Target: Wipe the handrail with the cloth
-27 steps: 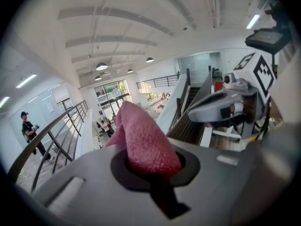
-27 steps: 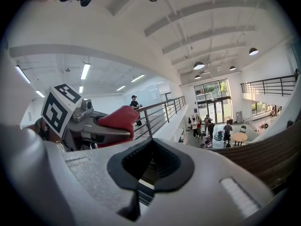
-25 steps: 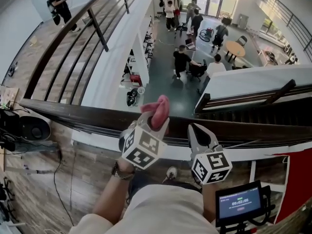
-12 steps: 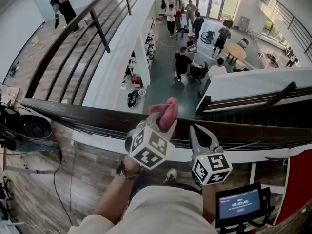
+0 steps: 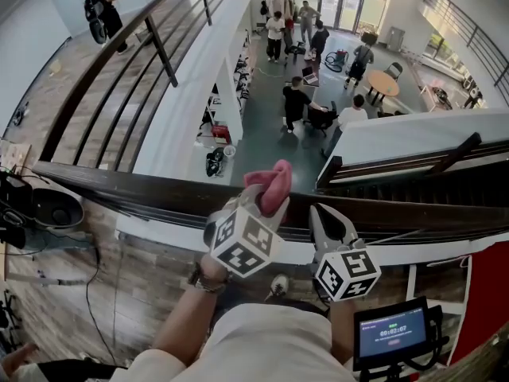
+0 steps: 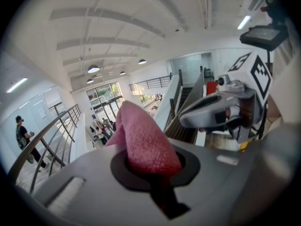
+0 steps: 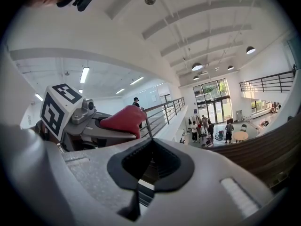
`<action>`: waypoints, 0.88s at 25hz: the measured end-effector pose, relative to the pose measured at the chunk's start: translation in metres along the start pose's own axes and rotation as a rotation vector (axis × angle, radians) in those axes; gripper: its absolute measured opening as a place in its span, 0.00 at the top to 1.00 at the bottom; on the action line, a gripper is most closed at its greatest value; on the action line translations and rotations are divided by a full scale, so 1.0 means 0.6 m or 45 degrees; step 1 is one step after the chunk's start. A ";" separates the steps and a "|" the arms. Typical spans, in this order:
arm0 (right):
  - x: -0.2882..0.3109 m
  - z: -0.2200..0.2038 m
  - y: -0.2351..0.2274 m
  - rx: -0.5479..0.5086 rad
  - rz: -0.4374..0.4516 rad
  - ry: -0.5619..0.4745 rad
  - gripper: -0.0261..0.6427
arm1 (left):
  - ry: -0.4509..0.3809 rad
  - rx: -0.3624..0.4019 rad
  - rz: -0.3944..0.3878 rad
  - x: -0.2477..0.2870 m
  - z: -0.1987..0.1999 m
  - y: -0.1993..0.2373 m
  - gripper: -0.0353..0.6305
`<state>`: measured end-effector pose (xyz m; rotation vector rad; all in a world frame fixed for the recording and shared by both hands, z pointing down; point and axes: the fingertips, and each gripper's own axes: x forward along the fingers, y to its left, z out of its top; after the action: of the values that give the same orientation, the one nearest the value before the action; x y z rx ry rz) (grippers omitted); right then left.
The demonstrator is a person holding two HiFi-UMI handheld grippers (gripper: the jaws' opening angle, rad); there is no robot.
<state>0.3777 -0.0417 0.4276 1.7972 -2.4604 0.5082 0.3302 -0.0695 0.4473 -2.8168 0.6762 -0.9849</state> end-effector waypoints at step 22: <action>-0.001 0.002 0.005 -0.048 -0.020 -0.019 0.96 | 0.013 -0.041 0.020 -0.032 -0.027 0.031 0.90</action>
<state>0.3750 -0.0407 0.4254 1.8111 -2.4458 0.4457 0.2998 -0.0766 0.4449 -2.8315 0.7208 -0.9953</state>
